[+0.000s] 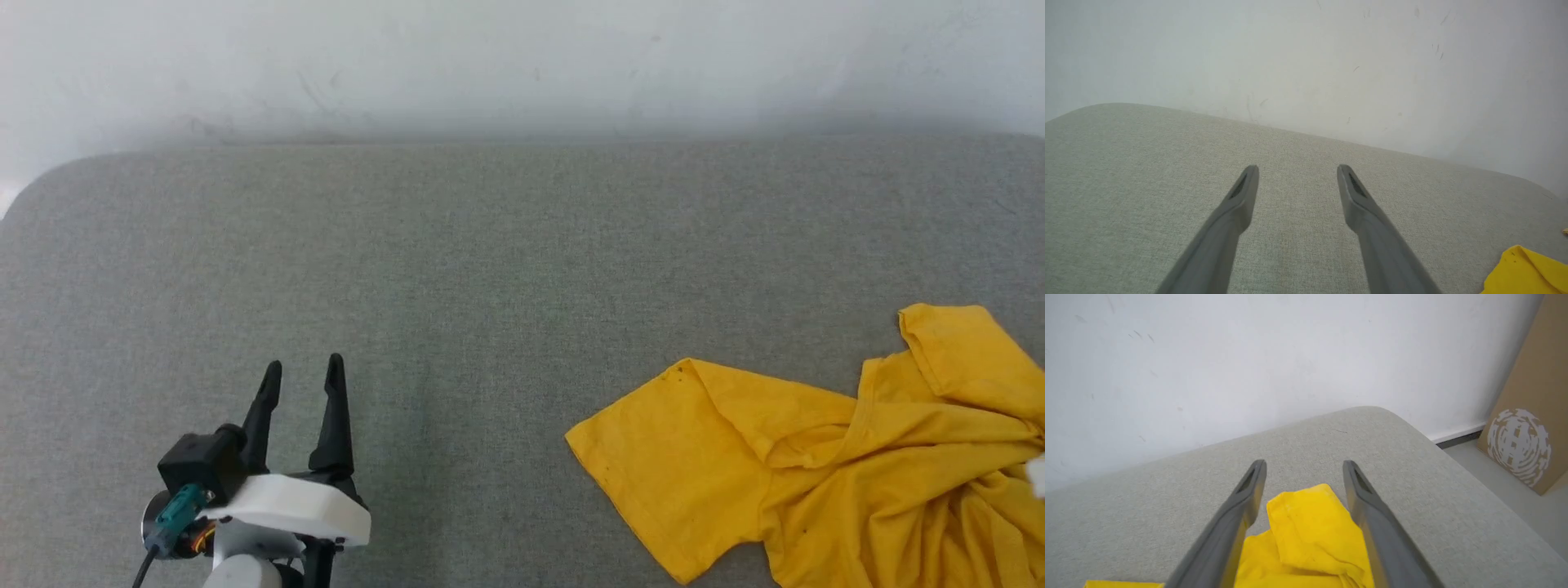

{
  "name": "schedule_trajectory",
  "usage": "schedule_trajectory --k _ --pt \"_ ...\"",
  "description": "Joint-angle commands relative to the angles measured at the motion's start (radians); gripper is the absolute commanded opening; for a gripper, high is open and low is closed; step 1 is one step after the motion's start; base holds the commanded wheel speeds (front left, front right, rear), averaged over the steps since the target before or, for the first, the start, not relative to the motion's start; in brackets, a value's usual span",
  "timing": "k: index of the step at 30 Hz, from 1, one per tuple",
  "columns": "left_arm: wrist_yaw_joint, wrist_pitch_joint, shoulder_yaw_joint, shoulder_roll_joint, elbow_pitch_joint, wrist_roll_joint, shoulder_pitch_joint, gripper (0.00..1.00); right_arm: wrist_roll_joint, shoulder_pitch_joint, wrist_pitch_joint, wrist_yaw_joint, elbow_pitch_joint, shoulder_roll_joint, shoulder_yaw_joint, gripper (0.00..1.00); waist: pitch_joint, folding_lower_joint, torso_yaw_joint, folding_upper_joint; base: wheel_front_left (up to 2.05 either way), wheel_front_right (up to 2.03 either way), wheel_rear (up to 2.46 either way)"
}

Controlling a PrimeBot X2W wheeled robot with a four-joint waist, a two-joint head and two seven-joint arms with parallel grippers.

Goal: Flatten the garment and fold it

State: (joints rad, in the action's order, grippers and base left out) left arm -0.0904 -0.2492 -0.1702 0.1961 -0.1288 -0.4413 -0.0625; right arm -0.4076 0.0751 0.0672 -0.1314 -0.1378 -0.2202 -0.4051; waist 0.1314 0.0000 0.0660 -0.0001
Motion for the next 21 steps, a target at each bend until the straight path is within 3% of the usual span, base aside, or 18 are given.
schedule_trajectory --k 1,11,18,21 --pt "-0.008 0.005 0.001 0.008 0.002 -0.002 0.010 1.00 0.030 -0.009 -0.029 0.001 0.028 0.014 0.035 1.00 -0.016 0.0000 -0.003 0.0001 0.00 0.00 0.00" --pt "-0.025 0.026 -0.002 0.025 0.025 -0.001 0.042 1.00 0.184 -0.128 -0.076 0.001 0.209 0.057 0.320 1.00 -0.056 0.0000 -0.002 0.0001 0.00 0.00 0.00" --pt "-0.041 0.077 -0.036 0.043 0.050 0.029 0.054 1.00 0.219 -0.195 -0.079 0.001 0.287 0.096 0.392 1.00 -0.071 0.0000 -0.009 0.0001 0.00 0.00 0.00" --pt "-0.009 0.151 -0.097 0.036 0.061 0.034 0.023 1.00 0.223 -0.206 -0.076 0.001 0.302 0.109 0.397 1.00 -0.068 0.0000 -0.010 0.0001 0.00 0.00 0.00"
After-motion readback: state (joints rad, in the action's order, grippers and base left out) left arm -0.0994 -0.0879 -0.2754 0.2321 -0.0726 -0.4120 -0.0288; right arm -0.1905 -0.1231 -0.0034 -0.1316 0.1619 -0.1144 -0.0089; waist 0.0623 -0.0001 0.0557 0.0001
